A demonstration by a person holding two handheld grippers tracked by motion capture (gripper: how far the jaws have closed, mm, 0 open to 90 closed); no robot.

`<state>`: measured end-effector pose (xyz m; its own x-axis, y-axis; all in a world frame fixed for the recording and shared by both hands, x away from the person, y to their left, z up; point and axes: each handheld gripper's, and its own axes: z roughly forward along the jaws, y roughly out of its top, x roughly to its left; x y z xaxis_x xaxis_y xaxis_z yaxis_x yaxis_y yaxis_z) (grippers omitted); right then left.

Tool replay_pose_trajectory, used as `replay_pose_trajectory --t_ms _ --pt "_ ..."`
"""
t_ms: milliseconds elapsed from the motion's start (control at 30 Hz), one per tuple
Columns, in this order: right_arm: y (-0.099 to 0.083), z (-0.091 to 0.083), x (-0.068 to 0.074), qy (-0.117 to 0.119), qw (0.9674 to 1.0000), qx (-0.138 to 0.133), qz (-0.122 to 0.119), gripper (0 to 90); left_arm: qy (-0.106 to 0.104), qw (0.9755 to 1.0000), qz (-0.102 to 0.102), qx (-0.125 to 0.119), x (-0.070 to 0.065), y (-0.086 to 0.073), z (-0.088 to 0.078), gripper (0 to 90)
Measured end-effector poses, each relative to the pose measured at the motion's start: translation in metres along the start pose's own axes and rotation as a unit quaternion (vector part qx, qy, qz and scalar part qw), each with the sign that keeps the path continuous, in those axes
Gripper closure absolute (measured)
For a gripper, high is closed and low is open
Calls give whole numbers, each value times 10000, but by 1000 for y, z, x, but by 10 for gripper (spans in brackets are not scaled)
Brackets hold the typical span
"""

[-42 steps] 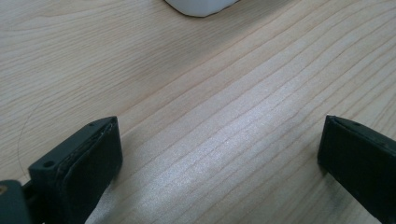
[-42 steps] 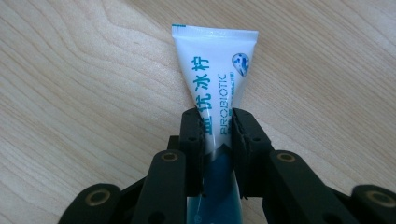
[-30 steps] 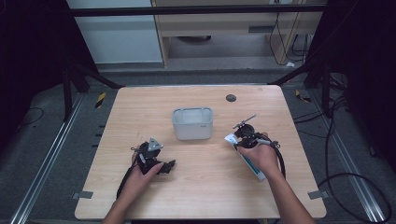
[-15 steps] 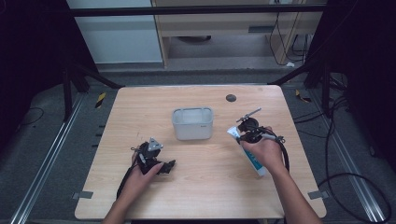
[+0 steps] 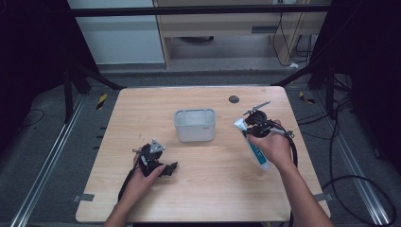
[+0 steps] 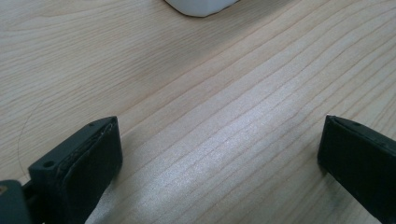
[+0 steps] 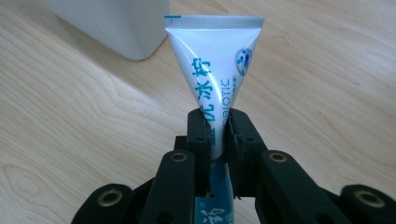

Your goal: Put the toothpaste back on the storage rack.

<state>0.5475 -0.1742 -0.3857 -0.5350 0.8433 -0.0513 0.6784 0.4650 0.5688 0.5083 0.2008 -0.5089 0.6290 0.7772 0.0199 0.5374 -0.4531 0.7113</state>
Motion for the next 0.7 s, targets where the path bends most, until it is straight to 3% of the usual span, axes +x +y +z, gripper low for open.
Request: replay_pose_trajectory --t_ms 267,700 --pt "5 -13 -4 -151 9989 -433 32 809 0 10000 -1 1 0 0 0 0" --pt "8 -24 -10 -292 9963 -806 103 812 -2 10000 0 8 0 0 0 0"
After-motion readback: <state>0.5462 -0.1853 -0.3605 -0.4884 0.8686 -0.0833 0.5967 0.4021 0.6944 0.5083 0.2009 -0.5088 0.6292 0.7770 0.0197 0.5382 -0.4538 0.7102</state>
